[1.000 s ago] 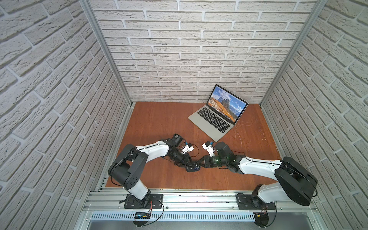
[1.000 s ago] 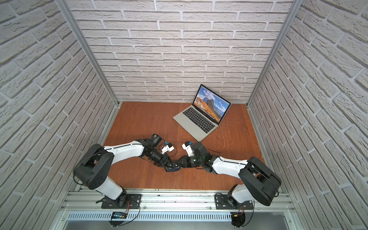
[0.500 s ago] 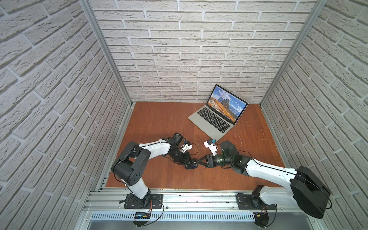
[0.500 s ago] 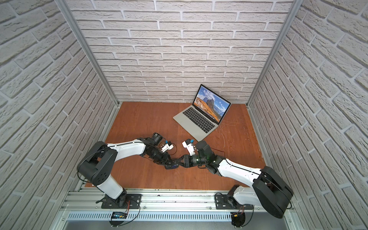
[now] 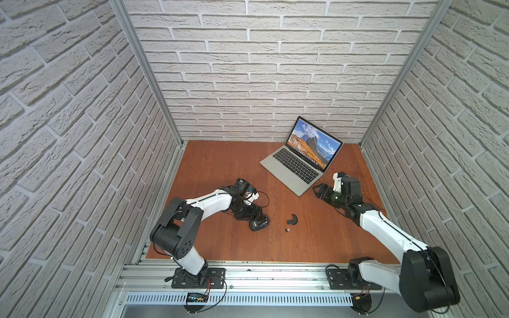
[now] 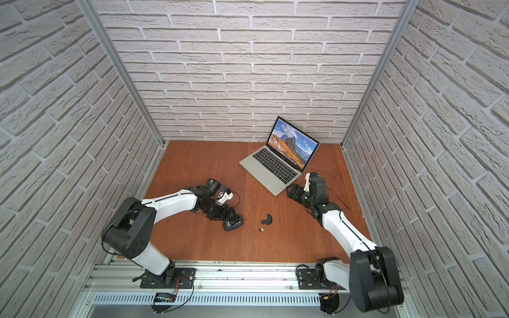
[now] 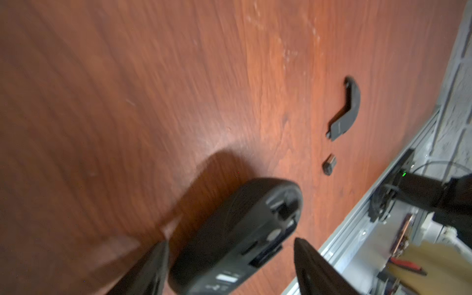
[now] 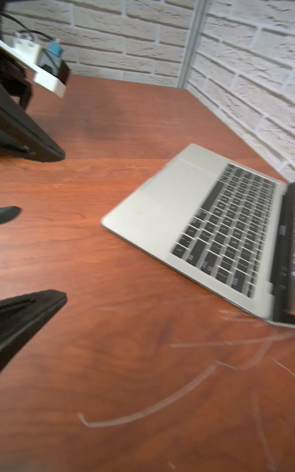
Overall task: Insert the wireless mouse receiver into the laptop
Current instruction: Place the mouse at the center of the board, then move the laptop to the center of the board.
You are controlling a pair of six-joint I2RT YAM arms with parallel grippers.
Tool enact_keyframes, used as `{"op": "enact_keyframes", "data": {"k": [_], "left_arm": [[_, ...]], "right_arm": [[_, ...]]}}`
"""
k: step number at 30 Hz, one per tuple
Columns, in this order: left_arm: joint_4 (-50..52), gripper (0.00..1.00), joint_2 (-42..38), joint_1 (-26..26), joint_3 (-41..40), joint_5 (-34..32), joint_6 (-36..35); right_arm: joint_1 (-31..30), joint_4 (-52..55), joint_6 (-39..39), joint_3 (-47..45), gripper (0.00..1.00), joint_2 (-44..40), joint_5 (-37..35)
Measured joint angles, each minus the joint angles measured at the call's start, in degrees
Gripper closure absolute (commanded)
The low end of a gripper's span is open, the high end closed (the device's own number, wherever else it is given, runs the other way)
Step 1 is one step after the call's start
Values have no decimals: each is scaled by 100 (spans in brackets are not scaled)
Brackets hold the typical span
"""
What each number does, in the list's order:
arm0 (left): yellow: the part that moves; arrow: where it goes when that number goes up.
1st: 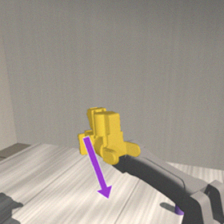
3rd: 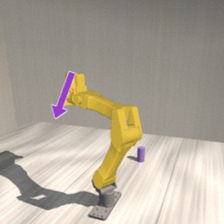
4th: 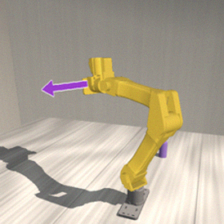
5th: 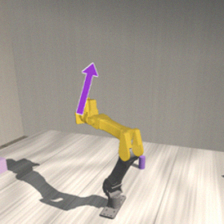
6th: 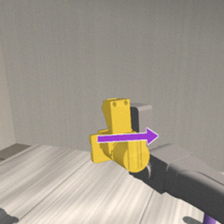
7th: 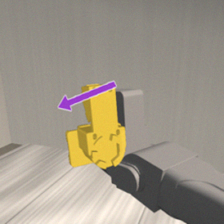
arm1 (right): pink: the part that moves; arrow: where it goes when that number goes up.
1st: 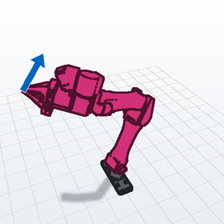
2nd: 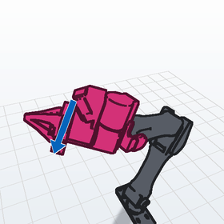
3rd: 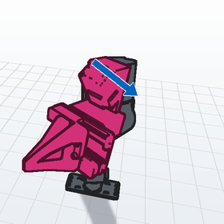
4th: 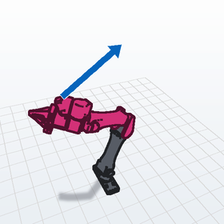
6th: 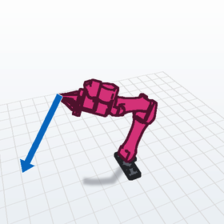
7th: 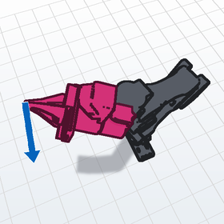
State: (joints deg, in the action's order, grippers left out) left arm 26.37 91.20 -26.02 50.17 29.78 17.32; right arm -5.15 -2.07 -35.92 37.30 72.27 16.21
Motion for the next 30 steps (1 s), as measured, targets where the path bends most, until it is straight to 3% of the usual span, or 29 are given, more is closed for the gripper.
{"op": "enact_keyframes", "data": {"k": [5,10,14,16,20,22,25,30], "left_arm": [[-682,9,-323,-28,114,-420,332],[-1504,9,-328,-295,376,-883,472],[-2009,9,-238,-444,553,-1008,483],[-2199,9,-164,-511,575,-1008,459],[-2391,9,-68,-601,575,-1008,354],[-2446,9,-68,-616,575,-1010,310],[-2544,9,-79,-625,540,-1010,236],[-2577,9,-170,-619,352,-1008,74]], "right_arm": [[1147,-605,446,1204,12,1493,509],[1580,-901,918,2481,12,2758,970],[1738,-817,1368,3532,18,3654,1488],[1759,-713,1631,4035,30,4037,1720],[1751,-448,2068,4778,69,4590,2299],[1722,-254,2280,4959,83,4717,2542],[1676,-22,2874,4979,96,4697,2935],[1209,-79,3171,4113,96,4098,2909]]}}
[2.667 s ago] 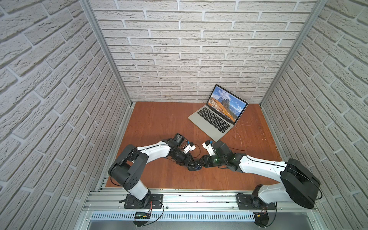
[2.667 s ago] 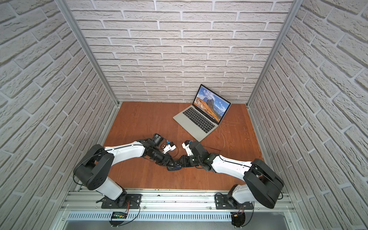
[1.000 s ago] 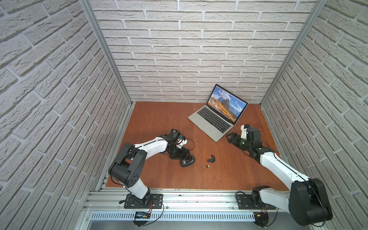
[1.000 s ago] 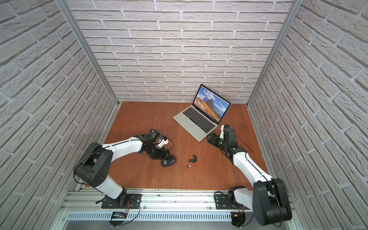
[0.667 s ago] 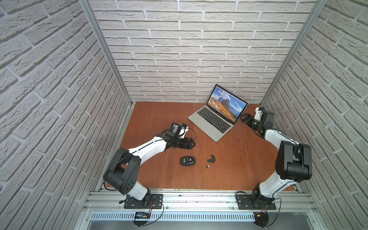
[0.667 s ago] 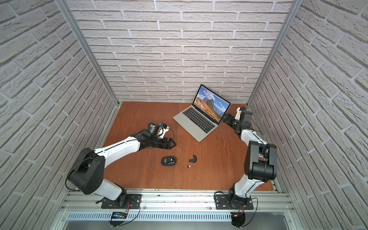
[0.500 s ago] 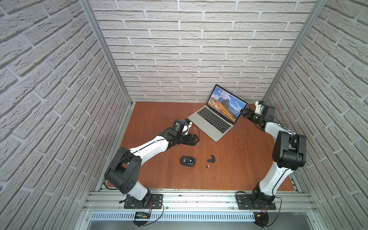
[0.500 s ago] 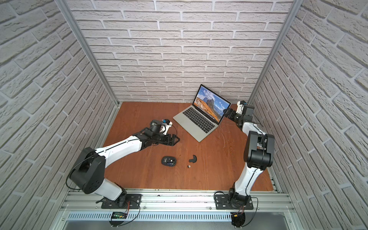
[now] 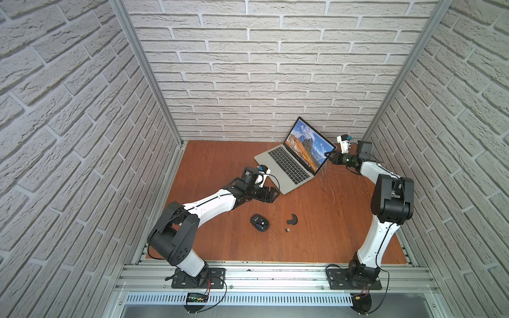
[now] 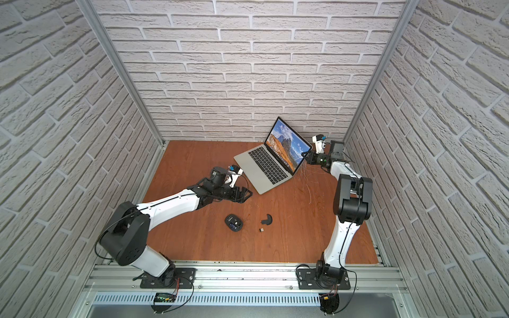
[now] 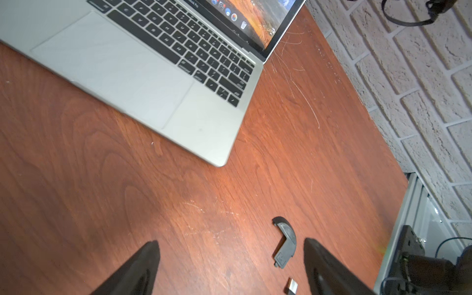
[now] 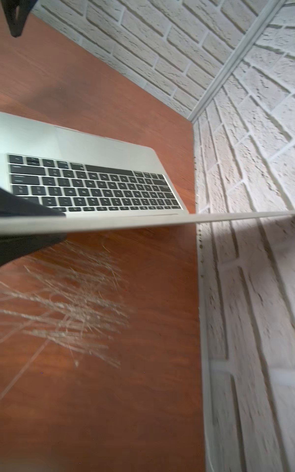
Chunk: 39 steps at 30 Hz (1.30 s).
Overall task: Insert the wireless mouse receiver into the laptop
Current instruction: Move the laptop to the center of the board, then adjust the USB plug at the center of the board.
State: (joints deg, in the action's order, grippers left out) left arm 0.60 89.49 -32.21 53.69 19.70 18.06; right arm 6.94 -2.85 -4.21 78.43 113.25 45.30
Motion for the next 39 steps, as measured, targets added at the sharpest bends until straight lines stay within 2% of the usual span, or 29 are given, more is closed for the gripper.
{"op": "enact_keyframes", "data": {"k": [9,17,18,23,24,25,29,32,36,39], "left_arm": [[-28,9,-101,186,-92,-2,-109],[-101,8,57,417,-103,-17,-98],[-114,8,94,439,-114,-22,-74],[-251,11,278,651,-310,-7,127],[-286,12,317,693,-361,9,164],[-315,13,350,719,-400,24,201],[-461,16,389,776,-564,79,313],[-590,17,393,787,-654,146,376],[-833,21,507,802,-756,313,466],[-970,23,629,809,-841,437,540]], "right_arm": [[-1589,-737,-306,-1580,96,-1244,-1119],[-2479,-1351,-562,-2090,95,-1432,-1200],[-2542,-1370,-588,-2114,89,-1451,-1263],[-2756,-879,-901,-2120,40,-1633,-1764],[-2782,-645,-1032,-2120,35,-1703,-1910],[-2804,-420,-1128,-2120,34,-1784,-2046],[-2896,737,-1943,-2131,36,-2400,-2730],[-3071,1438,-2874,-2524,34,-3303,-3204],[-3901,1967,-4089,-3467,33,-4295,-3436],[-4653,2092,-4962,-4070,33,-4531,-3482]]}}
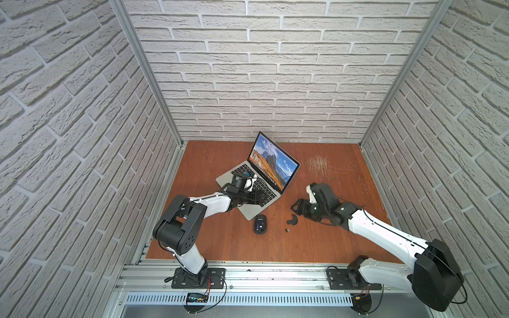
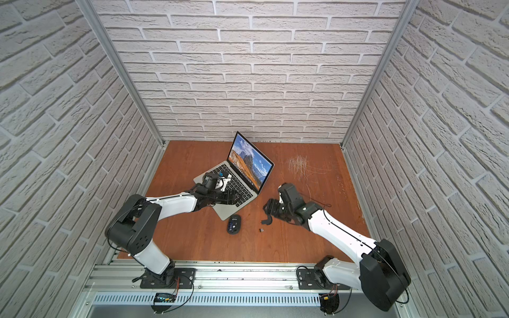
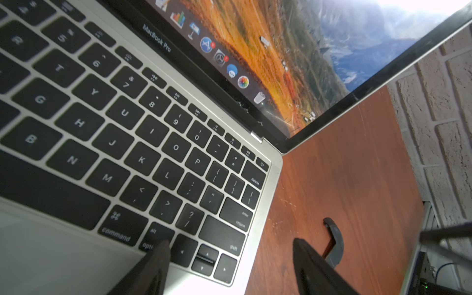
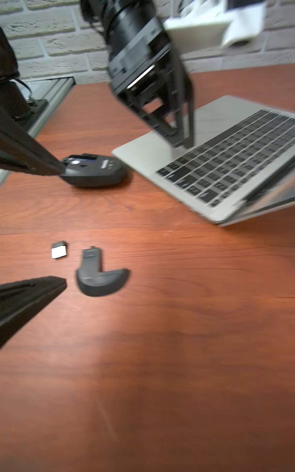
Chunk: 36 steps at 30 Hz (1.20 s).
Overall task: Insert the wireless mouse receiver into the laptop
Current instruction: Adjust the USB plug at the center of the board.
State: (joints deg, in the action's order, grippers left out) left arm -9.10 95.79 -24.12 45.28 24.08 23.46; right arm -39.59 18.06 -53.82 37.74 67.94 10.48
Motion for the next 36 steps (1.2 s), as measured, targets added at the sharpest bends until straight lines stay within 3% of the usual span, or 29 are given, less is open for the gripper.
{"op": "enact_keyframes", "data": {"k": [7,17,26,33,36], "left_arm": [[-319,24,160,83,-98,203,20],[-656,23,103,166,-337,302,22],[-730,23,101,177,-376,321,26],[-807,23,79,192,-431,341,48],[-835,23,50,216,-470,341,50]], "right_arm": [[-984,-278,-1189,-295,35,452,-258],[-1204,-881,-1523,-254,37,1266,-413],[-1207,-863,-1152,273,42,1838,-610],[-1239,-175,-417,986,46,2280,-852],[-1311,380,4,1283,53,2277,-925]]}}
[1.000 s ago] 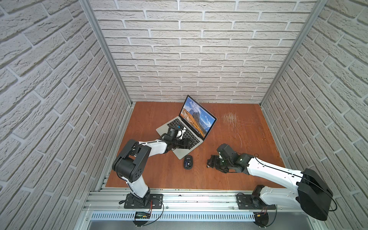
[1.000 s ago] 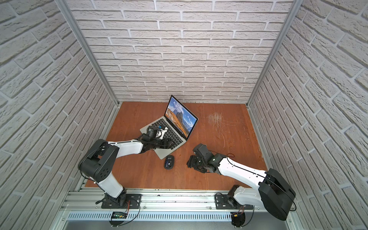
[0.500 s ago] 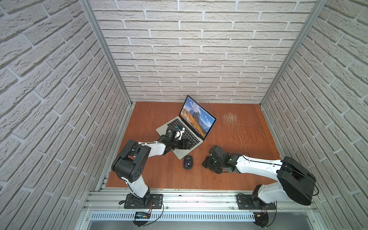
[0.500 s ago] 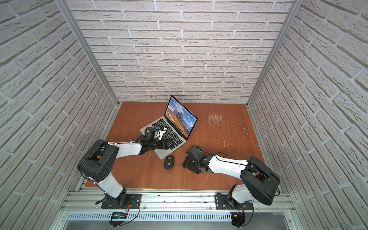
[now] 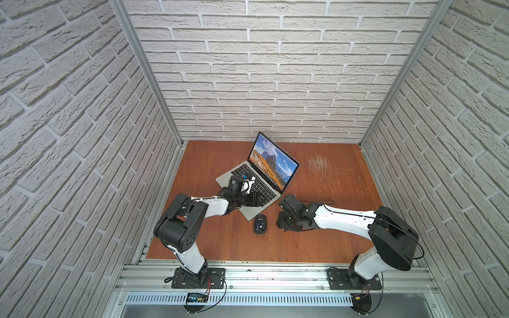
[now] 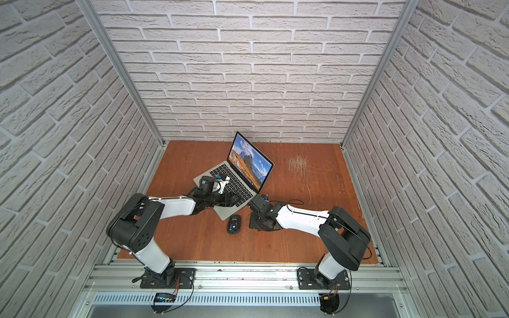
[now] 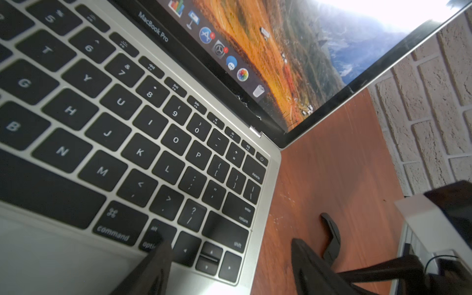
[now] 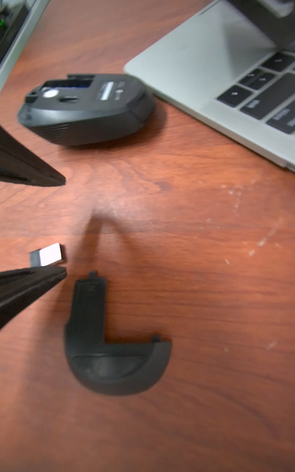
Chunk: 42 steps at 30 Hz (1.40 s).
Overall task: Insert the wireless mouse receiver into the laptop
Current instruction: Adjust the USB plug at the center of the board, then pick up the USB plug at the center of the board.
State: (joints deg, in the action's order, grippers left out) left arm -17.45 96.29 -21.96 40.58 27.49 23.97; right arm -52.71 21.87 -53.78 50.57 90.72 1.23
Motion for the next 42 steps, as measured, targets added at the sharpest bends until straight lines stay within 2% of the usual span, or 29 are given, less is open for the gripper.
{"op": "enact_keyframes", "data": {"k": [7,13,20,30,37,42], "left_arm": [[-61,23,-15,26,-39,11,7],[-66,23,-31,26,-59,11,11],[-76,22,-37,31,-68,13,13],[-83,23,-46,31,-81,13,13],[-96,23,-48,31,-90,15,13],[-59,32,-48,57,-90,111,7]], "right_arm": [[-87,1366,984,782,64,87,-179],[-210,1816,1248,1069,63,564,-221],[-332,1967,1375,1165,67,1001,-245],[-332,2037,1484,1270,72,1165,-428],[-334,2011,1587,1331,81,1276,-448],[-323,1956,1805,1287,85,1248,-474]]}}
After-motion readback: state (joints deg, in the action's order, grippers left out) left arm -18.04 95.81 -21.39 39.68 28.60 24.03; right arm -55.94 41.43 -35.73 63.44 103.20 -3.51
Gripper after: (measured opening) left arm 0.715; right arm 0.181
